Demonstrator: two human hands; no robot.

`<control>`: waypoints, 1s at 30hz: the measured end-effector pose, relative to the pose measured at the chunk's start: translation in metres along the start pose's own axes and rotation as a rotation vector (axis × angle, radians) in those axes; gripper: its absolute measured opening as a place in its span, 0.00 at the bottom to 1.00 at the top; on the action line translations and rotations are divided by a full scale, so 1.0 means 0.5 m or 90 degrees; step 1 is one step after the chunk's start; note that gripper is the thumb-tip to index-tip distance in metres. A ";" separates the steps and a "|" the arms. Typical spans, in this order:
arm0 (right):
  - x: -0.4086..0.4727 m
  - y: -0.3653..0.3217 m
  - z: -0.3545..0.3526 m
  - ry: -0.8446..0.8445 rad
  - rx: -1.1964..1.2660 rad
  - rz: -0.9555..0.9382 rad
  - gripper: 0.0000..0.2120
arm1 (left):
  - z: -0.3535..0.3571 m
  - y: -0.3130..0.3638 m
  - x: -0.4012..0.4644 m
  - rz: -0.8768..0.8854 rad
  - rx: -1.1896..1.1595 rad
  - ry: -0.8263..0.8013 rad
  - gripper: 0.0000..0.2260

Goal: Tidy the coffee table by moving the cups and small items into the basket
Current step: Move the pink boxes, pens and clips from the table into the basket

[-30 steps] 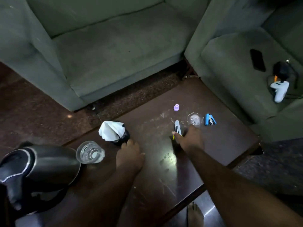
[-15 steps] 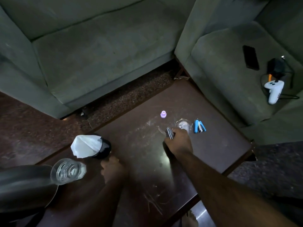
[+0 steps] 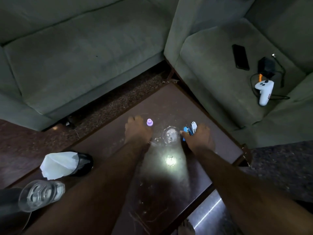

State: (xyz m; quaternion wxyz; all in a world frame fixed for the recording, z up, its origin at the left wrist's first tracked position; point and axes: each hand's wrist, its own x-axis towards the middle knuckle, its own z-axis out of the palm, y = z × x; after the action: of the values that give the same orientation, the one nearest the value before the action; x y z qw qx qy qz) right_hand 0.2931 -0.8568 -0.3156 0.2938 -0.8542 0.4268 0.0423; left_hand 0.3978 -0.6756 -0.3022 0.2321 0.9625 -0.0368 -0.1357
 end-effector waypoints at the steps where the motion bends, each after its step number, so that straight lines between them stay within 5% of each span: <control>1: 0.001 0.003 0.005 -0.007 -0.004 0.000 0.30 | 0.008 0.008 0.011 -0.006 0.009 0.004 0.19; 5: 0.002 0.009 0.025 -0.031 -0.021 -0.005 0.24 | 0.050 0.014 0.057 0.007 0.054 -0.052 0.24; 10: 0.018 0.000 0.031 -0.029 -0.031 -0.021 0.19 | 0.073 0.006 0.077 0.066 -0.019 -0.037 0.06; 15: 0.023 -0.023 0.019 -0.053 -0.084 -0.058 0.20 | 0.041 -0.001 0.068 0.074 -0.076 -0.012 0.05; 30: -0.231 -0.468 -0.022 -0.143 -0.060 -0.294 0.19 | -0.488 -0.238 -0.104 -0.120 -0.162 0.179 0.08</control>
State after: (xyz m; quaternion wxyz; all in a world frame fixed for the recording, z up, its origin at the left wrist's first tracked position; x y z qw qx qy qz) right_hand 0.3946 -0.6731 -0.1603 0.3015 -0.9316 0.1828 0.0887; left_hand 0.4167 -0.4565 -0.1352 0.3410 0.9340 0.1040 -0.0245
